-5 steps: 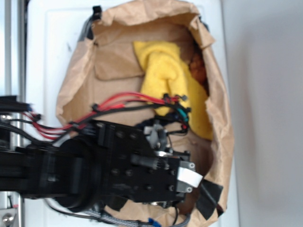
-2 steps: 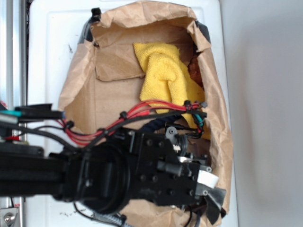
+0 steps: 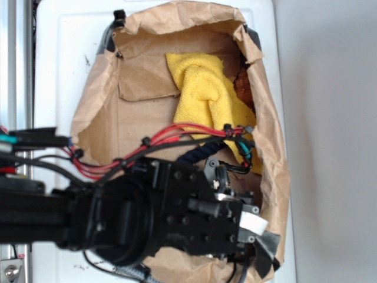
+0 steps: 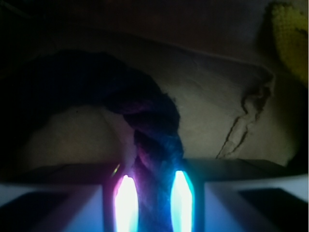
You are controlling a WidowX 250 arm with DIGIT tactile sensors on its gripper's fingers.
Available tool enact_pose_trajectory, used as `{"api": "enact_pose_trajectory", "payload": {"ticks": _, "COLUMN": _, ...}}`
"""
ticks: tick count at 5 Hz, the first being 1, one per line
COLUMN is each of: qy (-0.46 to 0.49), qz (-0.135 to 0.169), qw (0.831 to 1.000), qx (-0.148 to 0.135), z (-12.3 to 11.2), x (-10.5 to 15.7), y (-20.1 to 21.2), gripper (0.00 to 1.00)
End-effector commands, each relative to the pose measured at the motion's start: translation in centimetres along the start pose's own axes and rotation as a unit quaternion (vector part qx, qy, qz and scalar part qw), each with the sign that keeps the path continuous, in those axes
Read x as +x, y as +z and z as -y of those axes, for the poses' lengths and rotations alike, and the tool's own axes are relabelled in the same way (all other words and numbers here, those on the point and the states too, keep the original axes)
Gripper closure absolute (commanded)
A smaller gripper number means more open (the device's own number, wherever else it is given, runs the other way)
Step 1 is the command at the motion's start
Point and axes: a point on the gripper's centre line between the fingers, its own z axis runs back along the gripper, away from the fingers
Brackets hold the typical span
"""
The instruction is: Grab the blue rope.
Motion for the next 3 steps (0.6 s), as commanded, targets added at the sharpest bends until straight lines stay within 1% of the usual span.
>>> {"api": "enact_pose_trajectory", "payload": {"ticks": 1, "qy": 0.012, "qz": 0.029, "qw": 0.999, "qx": -0.012, "z": -1.4, "x": 0.1, "y": 2.8, "gripper": 1.0}}
{"api": "enact_pose_trajectory", "payload": {"ticks": 2, "qy": 0.049, "qz": 0.05, "qw": 0.997, "qx": -0.038, "z": -3.6, "x": -0.4, "y": 6.8, "gripper": 1.0}}
{"api": "enact_pose_trajectory", "payload": {"ticks": 3, "qy": 0.102, "qz": 0.068, "qw": 0.992, "qx": -0.02, "z": -4.9, "x": -1.6, "y": 11.1, "gripper": 1.0}}
